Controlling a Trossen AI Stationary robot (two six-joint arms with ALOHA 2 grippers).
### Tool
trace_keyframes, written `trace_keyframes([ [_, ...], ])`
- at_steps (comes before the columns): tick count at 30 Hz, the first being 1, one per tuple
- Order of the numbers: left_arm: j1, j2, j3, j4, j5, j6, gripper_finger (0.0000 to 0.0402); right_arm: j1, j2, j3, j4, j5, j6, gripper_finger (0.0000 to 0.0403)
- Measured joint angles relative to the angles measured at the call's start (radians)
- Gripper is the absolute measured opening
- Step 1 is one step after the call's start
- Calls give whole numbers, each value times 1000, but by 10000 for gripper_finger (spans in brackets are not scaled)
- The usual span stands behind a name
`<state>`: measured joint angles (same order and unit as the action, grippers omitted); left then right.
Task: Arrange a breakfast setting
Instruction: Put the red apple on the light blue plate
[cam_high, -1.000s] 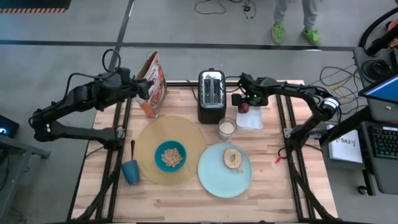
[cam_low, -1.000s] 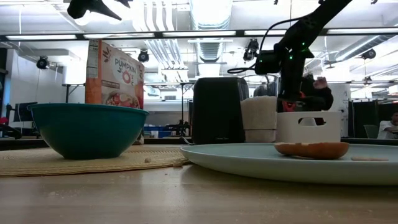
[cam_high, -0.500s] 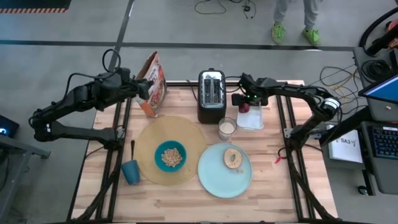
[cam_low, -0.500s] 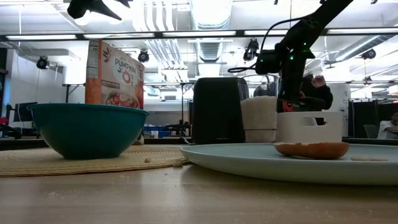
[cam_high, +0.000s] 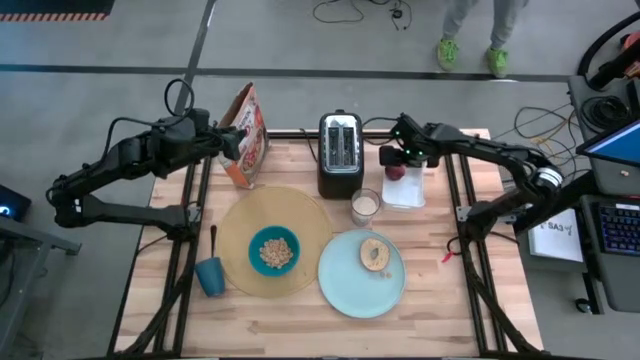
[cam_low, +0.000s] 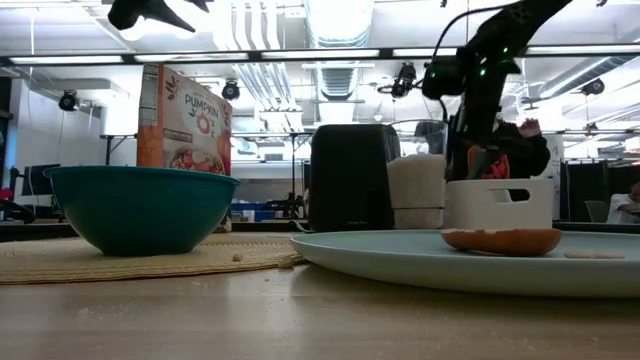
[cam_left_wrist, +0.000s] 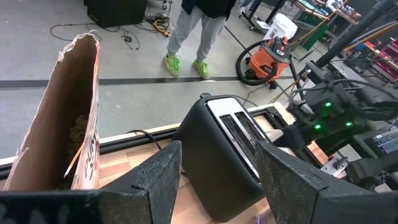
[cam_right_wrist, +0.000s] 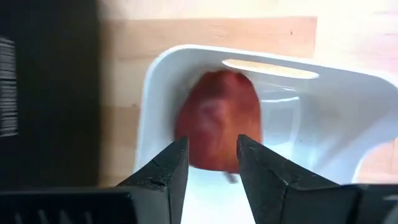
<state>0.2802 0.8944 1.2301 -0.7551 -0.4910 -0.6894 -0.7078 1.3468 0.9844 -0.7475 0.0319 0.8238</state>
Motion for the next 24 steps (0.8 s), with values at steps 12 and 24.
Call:
trace_keyframes([
  [12, 0, 0, 0, 0, 0, 1, 187, -9, -60, 2, -106, -32, -31, 128],
  [24, 0, 1, 0, 0, 0, 8, 187, -13, 154, 11, -72, 8, -144, 272],
])
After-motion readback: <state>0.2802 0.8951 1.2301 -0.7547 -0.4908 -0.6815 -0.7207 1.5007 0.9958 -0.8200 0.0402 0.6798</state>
